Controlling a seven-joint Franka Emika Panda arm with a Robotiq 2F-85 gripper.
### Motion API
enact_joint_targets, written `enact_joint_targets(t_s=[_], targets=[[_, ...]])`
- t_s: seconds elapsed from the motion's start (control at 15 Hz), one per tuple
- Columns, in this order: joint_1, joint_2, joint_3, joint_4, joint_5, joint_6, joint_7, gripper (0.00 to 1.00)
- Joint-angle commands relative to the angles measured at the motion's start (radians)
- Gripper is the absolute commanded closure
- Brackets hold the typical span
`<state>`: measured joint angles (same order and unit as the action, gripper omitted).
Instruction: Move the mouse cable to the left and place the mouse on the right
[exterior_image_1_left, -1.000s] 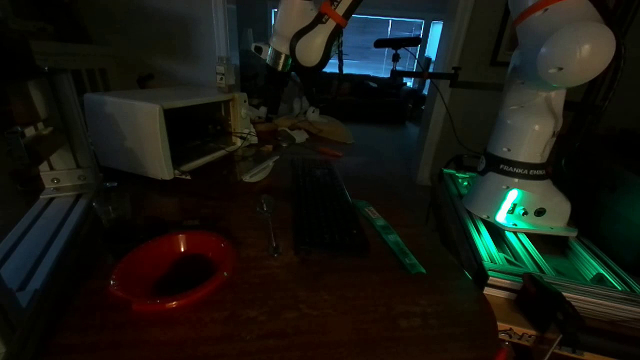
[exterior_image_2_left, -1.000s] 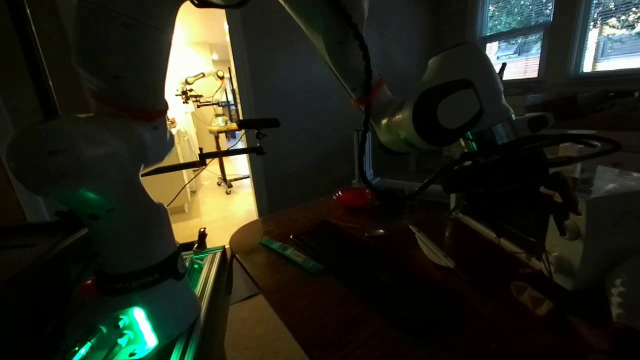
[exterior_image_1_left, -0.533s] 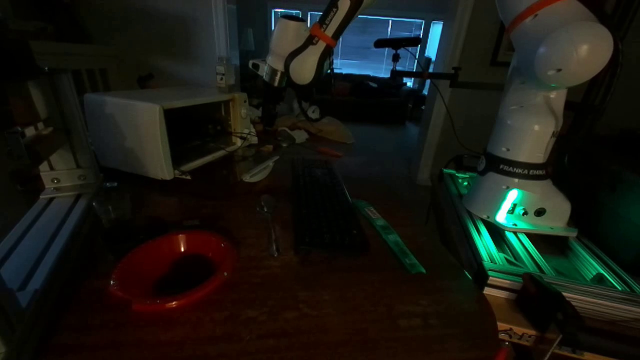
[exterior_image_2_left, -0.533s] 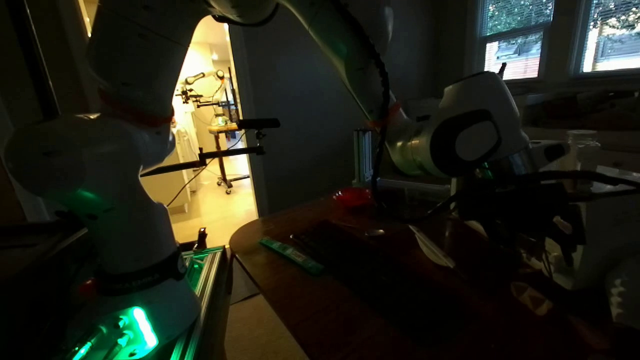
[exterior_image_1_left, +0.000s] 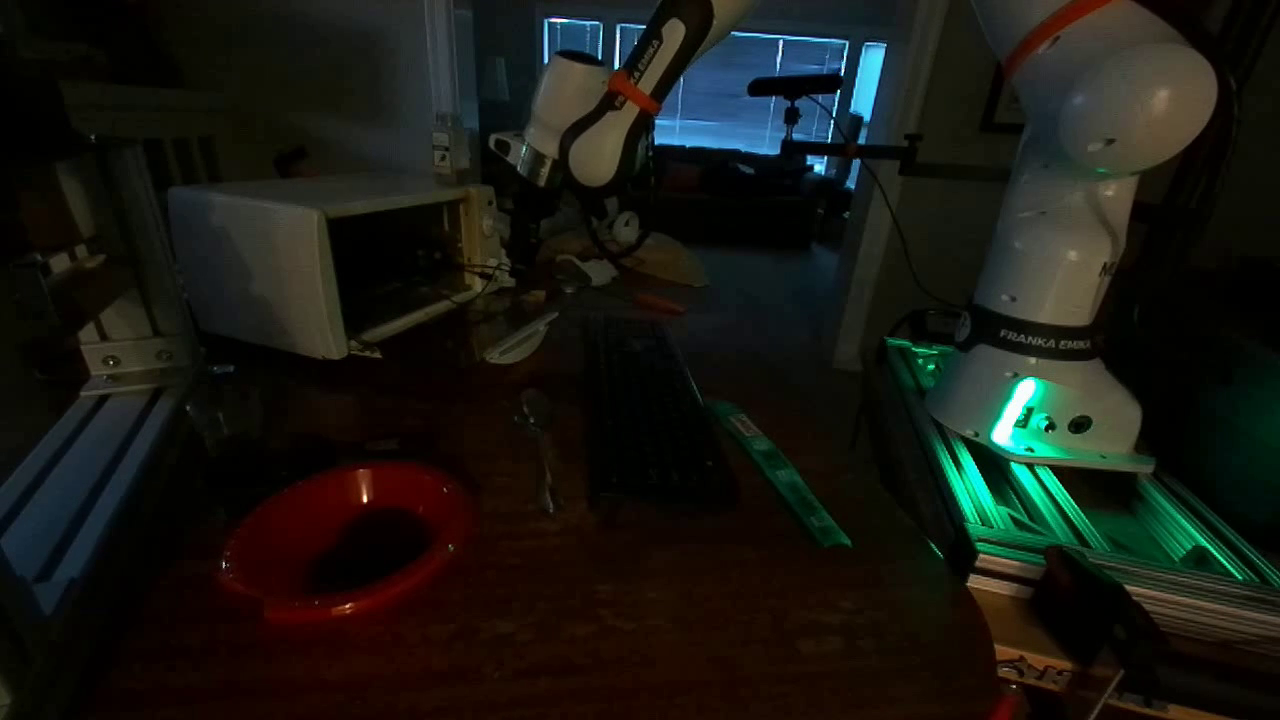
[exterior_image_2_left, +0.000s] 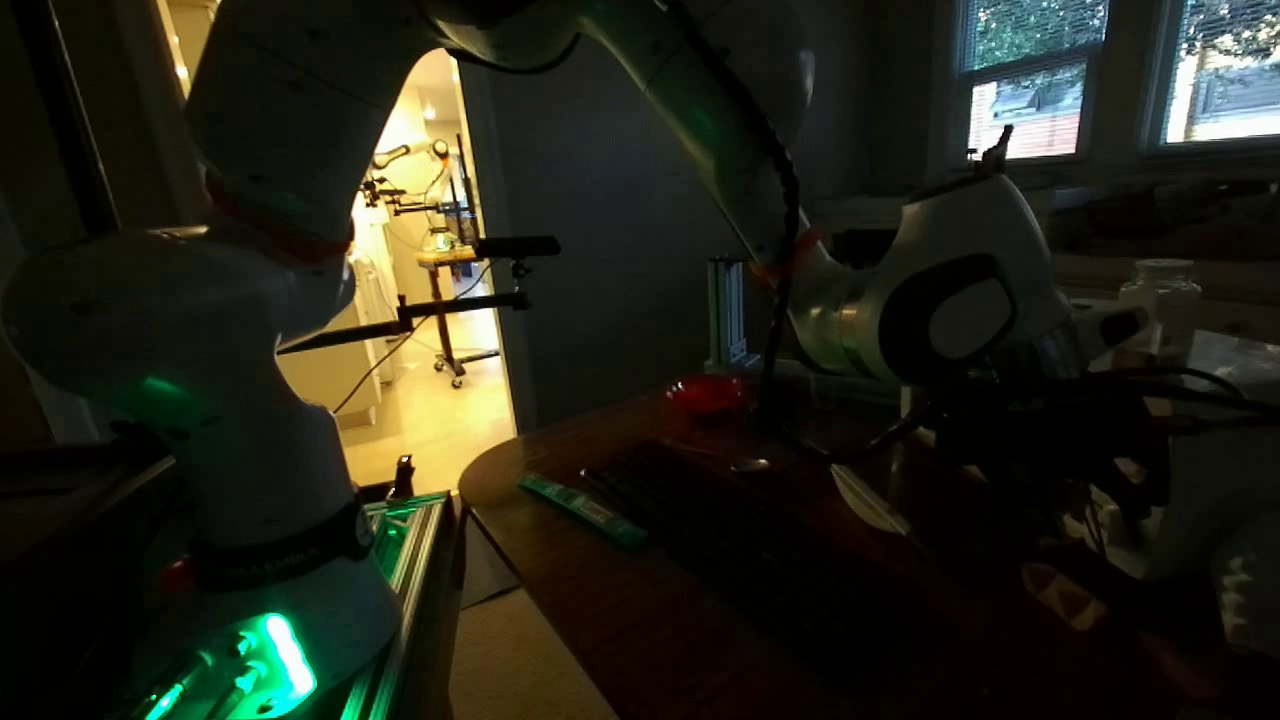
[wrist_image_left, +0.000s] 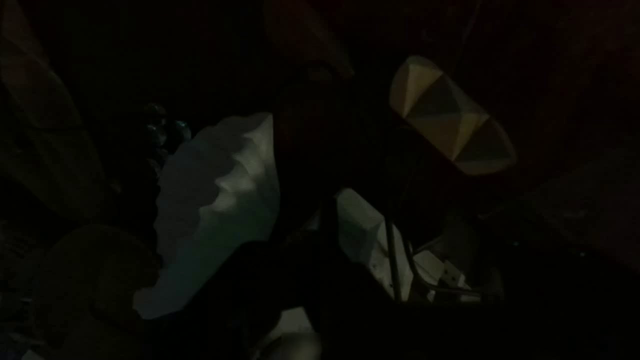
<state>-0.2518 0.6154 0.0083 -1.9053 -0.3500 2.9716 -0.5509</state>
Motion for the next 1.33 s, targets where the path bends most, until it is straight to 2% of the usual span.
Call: enact_joint_targets(t_s=[0.0, 0.07, 0.13, 0.47, 0.87, 1.27], targets=[[-0.043, 0.049, 0.048, 0.04, 0.017, 0.024, -0.049, 0.46], [-0.05, 0.056, 0.056, 0.045, 0.018, 0.024, -0.055, 0.57], [-0.054, 0.06, 0.06, 0.049, 0.017, 0.025, -0.06, 0.61], [-0.064, 0.073, 0.064, 0.063, 0.013, 0.033, -0.078, 1.0], [-0.07, 0.041, 0.071, 0.027, 0.019, 0.027, -0.081, 0.99], [-0.14, -0.066, 0.154, -0.114, 0.028, -0.002, -0.175, 0.99]])
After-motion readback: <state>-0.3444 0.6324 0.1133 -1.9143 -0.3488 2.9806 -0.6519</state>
